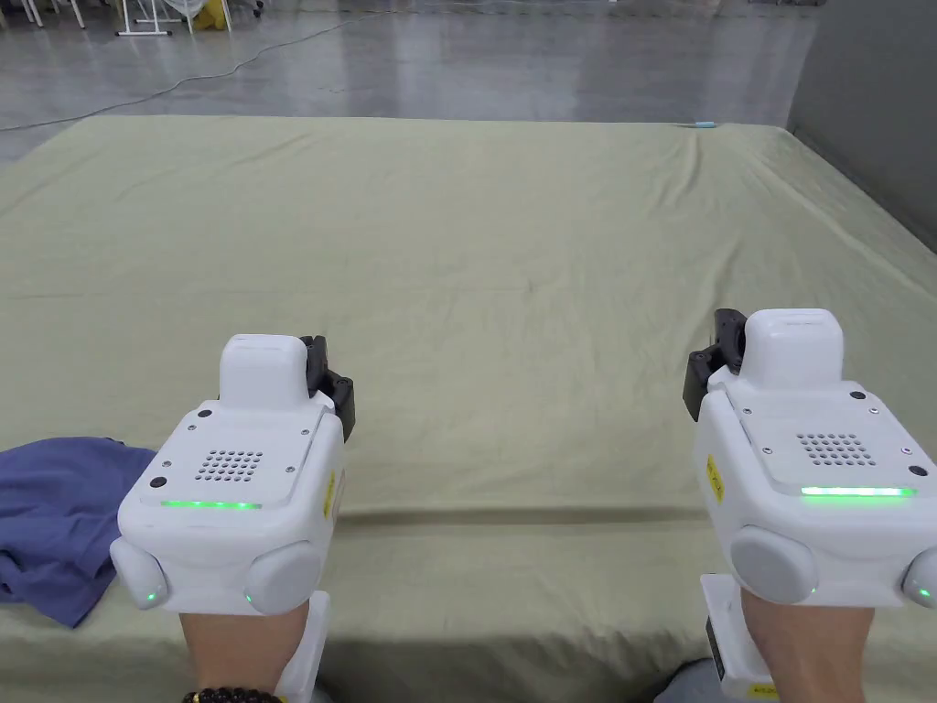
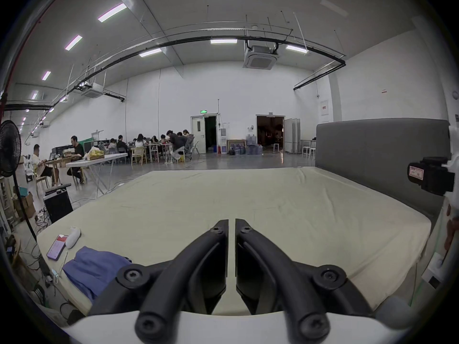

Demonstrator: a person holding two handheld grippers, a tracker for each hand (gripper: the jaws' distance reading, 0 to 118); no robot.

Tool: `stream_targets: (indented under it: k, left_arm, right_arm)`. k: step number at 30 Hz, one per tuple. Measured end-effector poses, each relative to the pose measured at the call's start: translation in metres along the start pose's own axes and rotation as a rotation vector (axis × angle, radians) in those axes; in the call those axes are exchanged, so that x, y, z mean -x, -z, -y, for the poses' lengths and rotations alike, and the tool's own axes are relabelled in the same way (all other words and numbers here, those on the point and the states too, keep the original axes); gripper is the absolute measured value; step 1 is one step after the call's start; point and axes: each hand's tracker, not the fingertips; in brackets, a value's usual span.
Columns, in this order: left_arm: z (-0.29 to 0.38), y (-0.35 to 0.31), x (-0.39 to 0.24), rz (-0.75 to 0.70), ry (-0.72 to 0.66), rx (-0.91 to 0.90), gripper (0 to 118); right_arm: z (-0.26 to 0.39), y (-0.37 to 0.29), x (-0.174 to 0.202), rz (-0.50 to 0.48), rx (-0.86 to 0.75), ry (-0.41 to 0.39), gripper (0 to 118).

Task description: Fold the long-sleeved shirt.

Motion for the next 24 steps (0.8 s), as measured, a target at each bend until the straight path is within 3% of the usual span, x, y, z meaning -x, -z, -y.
stream_targets:
  k: [5, 9, 12, 13, 14, 15, 16, 17, 19, 24]
  left_arm:
    - [-0.001, 0.000, -0.002, -0.003, -0.001, -0.011, 0]
    - [-0.002, 0.000, -0.001, 0.005, -0.004, -0.015, 12]
    - [-0.001, 0.000, -0.001, 0.025, -0.007, -0.006, 13]
    - [0.001, 0.001, -0.003, 0.009, -0.001, -0.009, 20]
    - [0.001, 0.002, -0.004, -0.001, -0.004, -0.006, 46]
    - [0.002, 0.005, -0.003, -0.009, -0.008, 0.005, 105]
    - [0.003, 0.008, -0.001, 0.001, -0.017, 0.037, 117]
    - [0.000, 0.002, 0.003, -0.006, -0.076, -0.045, 116]
    - [0.000, 0.000, 0.004, -0.008, -0.031, 0.014, 118]
    - [0.011, 0.004, 0.002, -0.010, -0.015, -0.054, 118]
  right_arm:
    - [0.002, 0.002, -0.001, 0.001, 0.009, -0.004, 0]
    - [0.005, 0.003, 0.000, -0.004, 0.018, 0.001, 2]
    - [0.007, 0.003, 0.000, -0.017, 0.032, 0.019, 2]
    - [0.007, 0.005, 0.001, -0.016, 0.033, 0.024, 7]
    - [0.008, 0.006, 0.001, -0.015, 0.036, 0.029, 24]
    - [0.008, 0.007, 0.001, -0.011, 0.045, 0.033, 65]
    - [0.009, 0.009, 0.001, -0.011, 0.051, 0.035, 97]
    - [0.011, 0.010, 0.002, -0.001, 0.053, 0.030, 117]
    - [0.014, 0.005, 0.002, 0.005, -0.002, 0.020, 118]
    - [0.015, 0.006, 0.003, 0.005, 0.015, 0.006, 118]
